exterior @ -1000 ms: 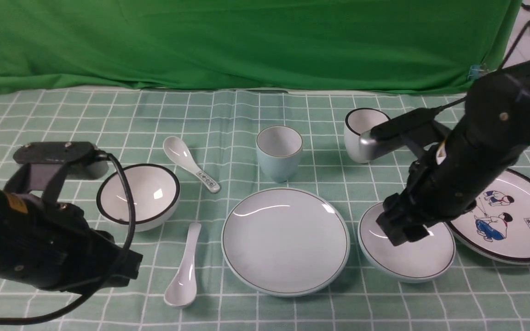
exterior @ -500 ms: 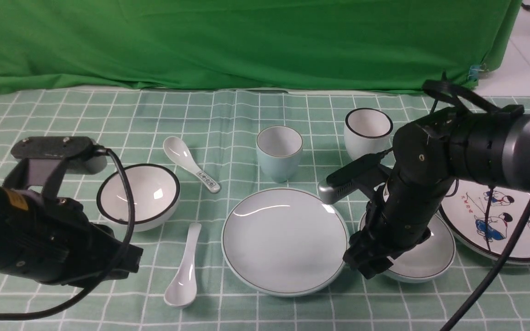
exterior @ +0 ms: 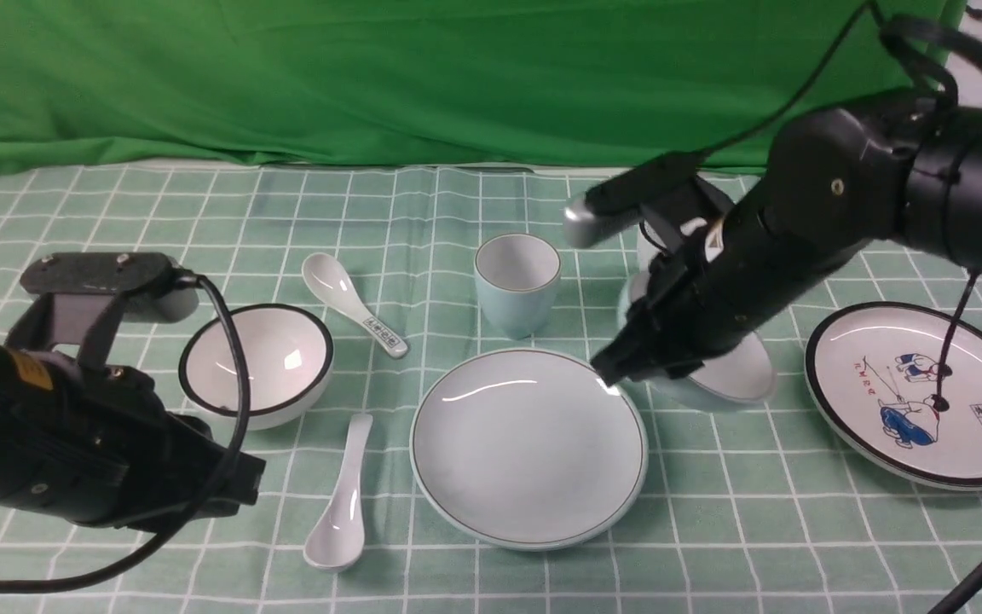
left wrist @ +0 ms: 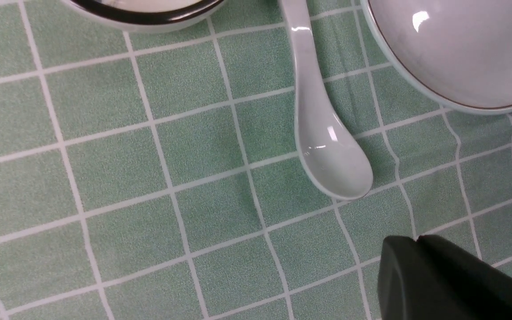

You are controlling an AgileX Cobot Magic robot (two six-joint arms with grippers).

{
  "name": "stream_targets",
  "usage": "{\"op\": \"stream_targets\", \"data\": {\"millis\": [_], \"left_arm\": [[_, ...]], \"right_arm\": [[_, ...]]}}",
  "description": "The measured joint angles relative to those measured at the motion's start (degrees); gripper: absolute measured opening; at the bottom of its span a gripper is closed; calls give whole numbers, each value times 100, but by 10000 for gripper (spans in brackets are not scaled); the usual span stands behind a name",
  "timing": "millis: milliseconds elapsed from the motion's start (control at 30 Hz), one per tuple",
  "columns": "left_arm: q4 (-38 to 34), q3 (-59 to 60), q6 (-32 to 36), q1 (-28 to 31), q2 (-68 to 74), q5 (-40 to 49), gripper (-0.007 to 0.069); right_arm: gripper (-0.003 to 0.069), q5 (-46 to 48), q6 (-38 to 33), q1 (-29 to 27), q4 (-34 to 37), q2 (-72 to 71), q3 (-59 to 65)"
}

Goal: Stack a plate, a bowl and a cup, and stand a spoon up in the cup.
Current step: Use the right arm to put the blue rice bowl into the blue large plate in the middle

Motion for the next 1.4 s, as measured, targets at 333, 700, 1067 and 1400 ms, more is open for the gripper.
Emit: {"op": "stream_targets", "data": {"millis": [333,700,1067,1400], "left_arm": [[17,0,0,0,0,0,0],[17,0,0,0,0,0,0],[17,0,-15,0,0,0,0],[17,0,-15,0,0,0,6]], "right_arm": [[82,-29,-312,786,286,974,-740],[97,-19,-322,888,275,1304,-791],[477,202,-254,1017,357,1058,-819],[514,-397,-288,252,337,1204,-2483]]}}
